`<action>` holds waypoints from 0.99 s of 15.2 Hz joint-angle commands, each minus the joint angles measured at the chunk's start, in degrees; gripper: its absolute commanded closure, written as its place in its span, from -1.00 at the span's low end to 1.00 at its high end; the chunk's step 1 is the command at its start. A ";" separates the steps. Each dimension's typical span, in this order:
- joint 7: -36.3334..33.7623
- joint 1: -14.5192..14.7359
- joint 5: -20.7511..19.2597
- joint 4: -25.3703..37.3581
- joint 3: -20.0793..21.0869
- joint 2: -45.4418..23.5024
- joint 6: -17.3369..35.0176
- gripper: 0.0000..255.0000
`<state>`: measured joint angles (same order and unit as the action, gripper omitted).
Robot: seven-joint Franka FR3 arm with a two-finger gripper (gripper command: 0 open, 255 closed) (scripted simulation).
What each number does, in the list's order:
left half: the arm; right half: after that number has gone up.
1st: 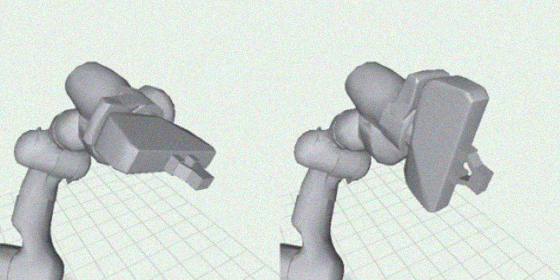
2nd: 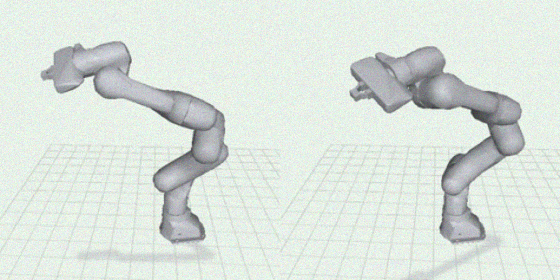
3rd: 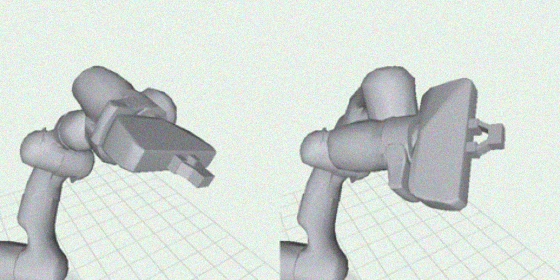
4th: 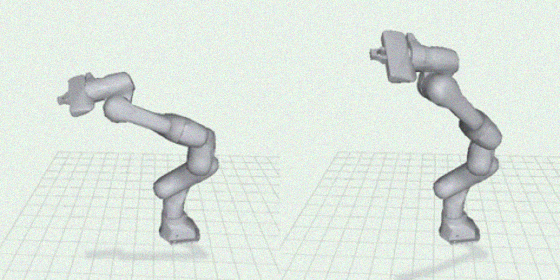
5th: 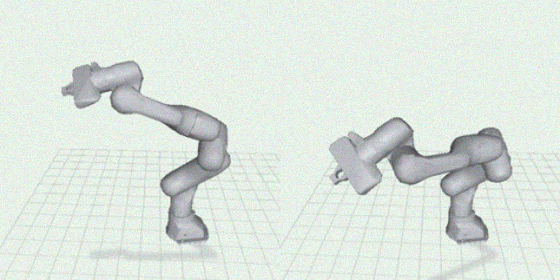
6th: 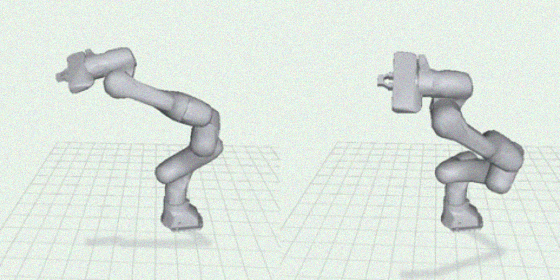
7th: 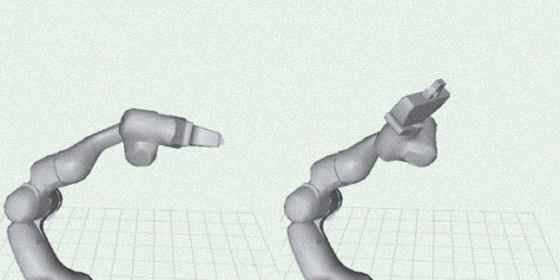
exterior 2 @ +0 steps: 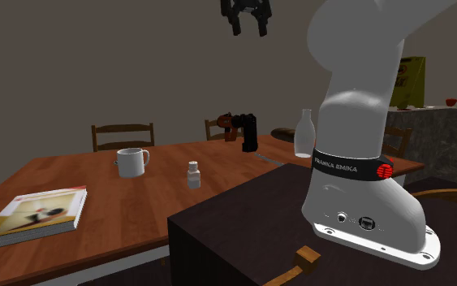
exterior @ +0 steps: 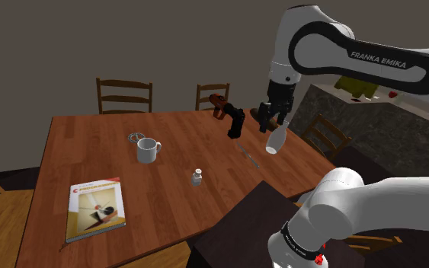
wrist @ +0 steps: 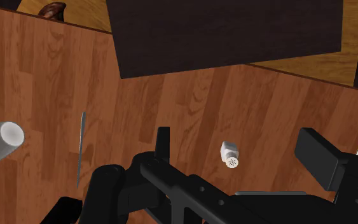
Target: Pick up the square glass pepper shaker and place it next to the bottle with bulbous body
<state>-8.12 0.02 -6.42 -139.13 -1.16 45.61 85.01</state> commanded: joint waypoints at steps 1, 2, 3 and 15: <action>0.00 0.00 0.00 0.00 0.00 0.00 0.00 -1.00; -0.39 -0.02 0.20 -0.89 -0.08 -1.21 1.97 -1.00; -0.77 -0.03 0.39 -1.71 -0.17 -2.50 3.96 -1.00; -4.19 0.13 2.88 -5.21 -1.15 -23.98 27.58 -1.00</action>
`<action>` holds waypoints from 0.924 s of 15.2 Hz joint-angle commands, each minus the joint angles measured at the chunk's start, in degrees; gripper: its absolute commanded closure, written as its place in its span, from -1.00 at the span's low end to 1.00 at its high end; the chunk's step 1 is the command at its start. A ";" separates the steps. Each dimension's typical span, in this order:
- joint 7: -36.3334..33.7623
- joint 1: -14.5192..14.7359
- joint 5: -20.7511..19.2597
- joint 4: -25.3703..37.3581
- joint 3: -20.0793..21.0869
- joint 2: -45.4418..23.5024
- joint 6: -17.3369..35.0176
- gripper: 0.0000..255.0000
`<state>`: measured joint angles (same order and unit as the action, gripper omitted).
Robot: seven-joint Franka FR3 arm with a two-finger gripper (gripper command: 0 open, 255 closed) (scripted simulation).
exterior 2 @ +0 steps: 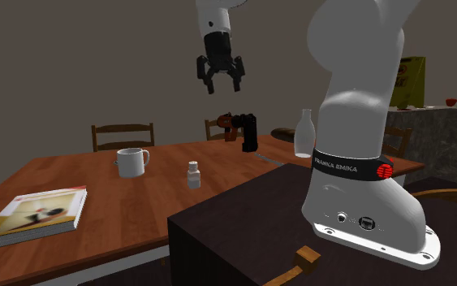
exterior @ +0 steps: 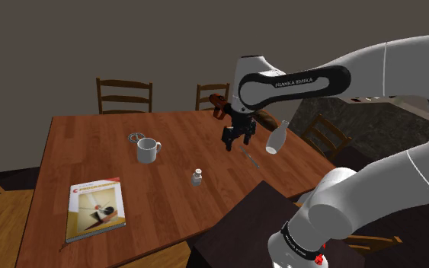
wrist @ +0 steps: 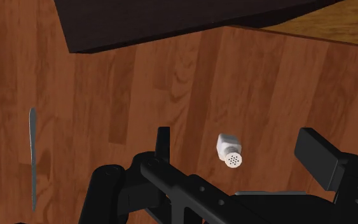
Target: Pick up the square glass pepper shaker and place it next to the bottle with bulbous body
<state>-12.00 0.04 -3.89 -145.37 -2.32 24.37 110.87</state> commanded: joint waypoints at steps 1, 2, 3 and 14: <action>-0.47 0.16 0.61 1.29 -0.07 -4.93 3.54 -1.00; -0.62 0.21 0.90 1.62 -0.14 -7.16 5.33 -1.00; -0.75 0.26 1.20 2.05 -0.21 -9.42 7.06 -1.00; -0.72 0.48 5.88 11.90 -0.19 -35.35 21.98 -1.00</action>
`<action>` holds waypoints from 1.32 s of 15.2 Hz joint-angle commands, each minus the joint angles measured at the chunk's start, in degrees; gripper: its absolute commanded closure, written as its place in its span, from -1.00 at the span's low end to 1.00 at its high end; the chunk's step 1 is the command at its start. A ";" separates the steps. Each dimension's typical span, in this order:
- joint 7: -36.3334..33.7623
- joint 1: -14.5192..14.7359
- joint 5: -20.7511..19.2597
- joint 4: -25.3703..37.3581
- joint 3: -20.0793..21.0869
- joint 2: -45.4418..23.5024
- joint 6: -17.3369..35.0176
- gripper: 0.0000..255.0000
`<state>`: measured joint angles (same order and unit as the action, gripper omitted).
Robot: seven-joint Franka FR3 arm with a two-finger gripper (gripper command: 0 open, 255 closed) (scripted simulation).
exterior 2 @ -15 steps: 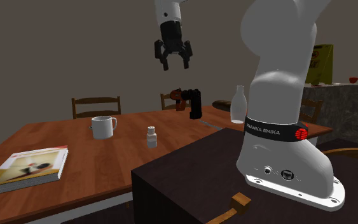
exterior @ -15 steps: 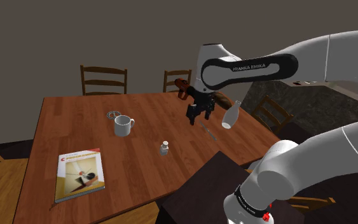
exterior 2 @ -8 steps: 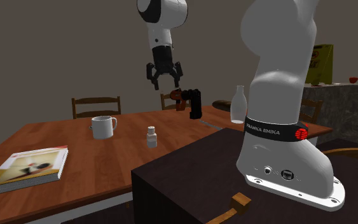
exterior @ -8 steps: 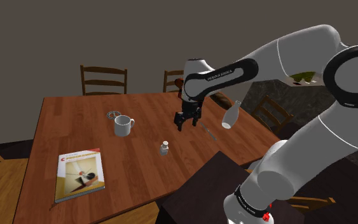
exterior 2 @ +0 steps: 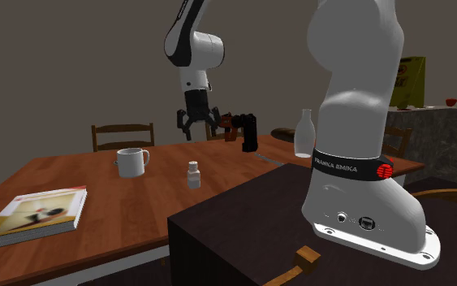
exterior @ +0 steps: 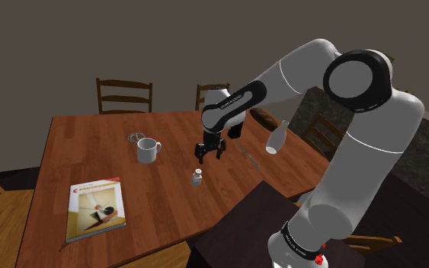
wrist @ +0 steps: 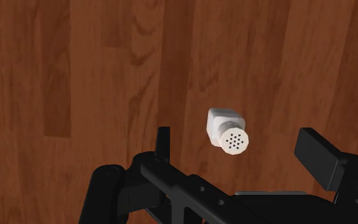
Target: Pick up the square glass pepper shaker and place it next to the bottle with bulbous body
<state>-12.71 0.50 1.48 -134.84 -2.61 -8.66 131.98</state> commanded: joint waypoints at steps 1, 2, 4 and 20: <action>0.07 -0.04 1.00 2.71 0.21 -4.69 1.80 -1.00; 0.15 -0.11 1.50 4.12 0.32 -7.04 2.64 -1.00; 0.31 -0.30 2.44 7.15 0.61 -11.74 4.09 -1.00; 0.80 -0.79 4.36 12.38 1.59 -24.00 10.77 -1.00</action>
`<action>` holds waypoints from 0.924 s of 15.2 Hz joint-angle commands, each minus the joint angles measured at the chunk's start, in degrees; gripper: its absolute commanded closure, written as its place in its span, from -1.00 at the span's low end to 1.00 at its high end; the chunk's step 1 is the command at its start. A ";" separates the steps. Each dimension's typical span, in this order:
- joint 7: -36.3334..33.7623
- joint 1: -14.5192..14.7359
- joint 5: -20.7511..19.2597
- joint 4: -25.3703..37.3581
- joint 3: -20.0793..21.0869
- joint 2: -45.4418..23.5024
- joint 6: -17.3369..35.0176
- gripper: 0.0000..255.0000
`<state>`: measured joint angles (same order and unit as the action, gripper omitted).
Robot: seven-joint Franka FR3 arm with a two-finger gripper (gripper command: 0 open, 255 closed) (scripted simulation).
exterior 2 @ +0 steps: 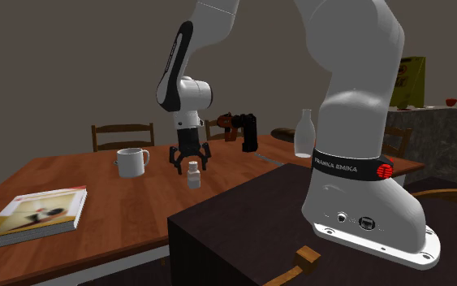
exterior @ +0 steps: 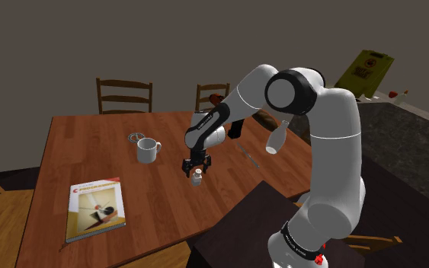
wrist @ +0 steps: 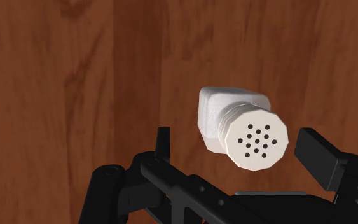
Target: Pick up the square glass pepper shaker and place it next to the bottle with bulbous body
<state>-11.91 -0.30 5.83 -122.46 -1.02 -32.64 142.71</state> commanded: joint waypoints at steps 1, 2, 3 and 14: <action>-0.01 0.01 0.00 0.00 0.00 -0.02 0.03 -1.00; -0.01 0.01 0.00 0.00 0.00 -0.02 0.03 -1.00; 0.00 0.00 0.00 0.00 0.00 -0.02 0.02 -1.00; -0.06 0.04 -0.05 -0.22 -0.04 0.72 -0.49 1.00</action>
<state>-11.97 -0.25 5.82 -122.61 -1.03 -32.20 142.46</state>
